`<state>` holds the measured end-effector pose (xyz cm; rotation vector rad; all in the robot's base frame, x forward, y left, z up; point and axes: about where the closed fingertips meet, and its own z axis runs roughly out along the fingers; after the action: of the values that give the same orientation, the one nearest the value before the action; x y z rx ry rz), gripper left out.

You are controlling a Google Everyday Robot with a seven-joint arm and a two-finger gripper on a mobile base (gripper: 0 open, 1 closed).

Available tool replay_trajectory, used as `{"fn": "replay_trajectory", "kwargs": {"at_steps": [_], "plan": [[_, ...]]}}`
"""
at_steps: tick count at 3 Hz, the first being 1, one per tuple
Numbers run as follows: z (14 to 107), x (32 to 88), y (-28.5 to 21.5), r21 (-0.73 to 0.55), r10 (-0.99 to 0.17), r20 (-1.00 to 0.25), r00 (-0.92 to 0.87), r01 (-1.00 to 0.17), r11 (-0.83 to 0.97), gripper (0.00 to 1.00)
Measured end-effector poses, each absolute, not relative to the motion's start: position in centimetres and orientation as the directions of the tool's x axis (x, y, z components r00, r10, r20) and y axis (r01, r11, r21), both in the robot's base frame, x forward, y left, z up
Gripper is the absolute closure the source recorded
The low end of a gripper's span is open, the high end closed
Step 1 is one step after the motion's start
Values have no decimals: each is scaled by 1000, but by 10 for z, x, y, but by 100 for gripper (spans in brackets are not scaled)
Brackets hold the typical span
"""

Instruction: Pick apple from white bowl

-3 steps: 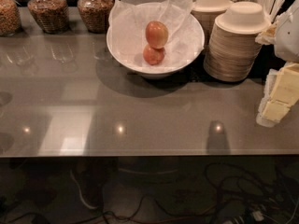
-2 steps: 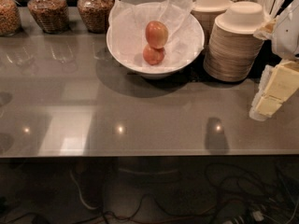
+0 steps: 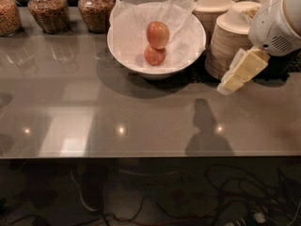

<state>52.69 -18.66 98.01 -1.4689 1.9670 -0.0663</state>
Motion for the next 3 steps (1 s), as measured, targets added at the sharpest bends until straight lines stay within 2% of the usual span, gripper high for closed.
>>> {"fn": "replay_trajectory", "kwargs": {"at_steps": [1, 3], "plan": [[989, 566, -167, -454, -840, -533, -103, -803, 386, 0], [999, 624, -118, -442, -800, -598, -51, -811, 382, 0]]}}
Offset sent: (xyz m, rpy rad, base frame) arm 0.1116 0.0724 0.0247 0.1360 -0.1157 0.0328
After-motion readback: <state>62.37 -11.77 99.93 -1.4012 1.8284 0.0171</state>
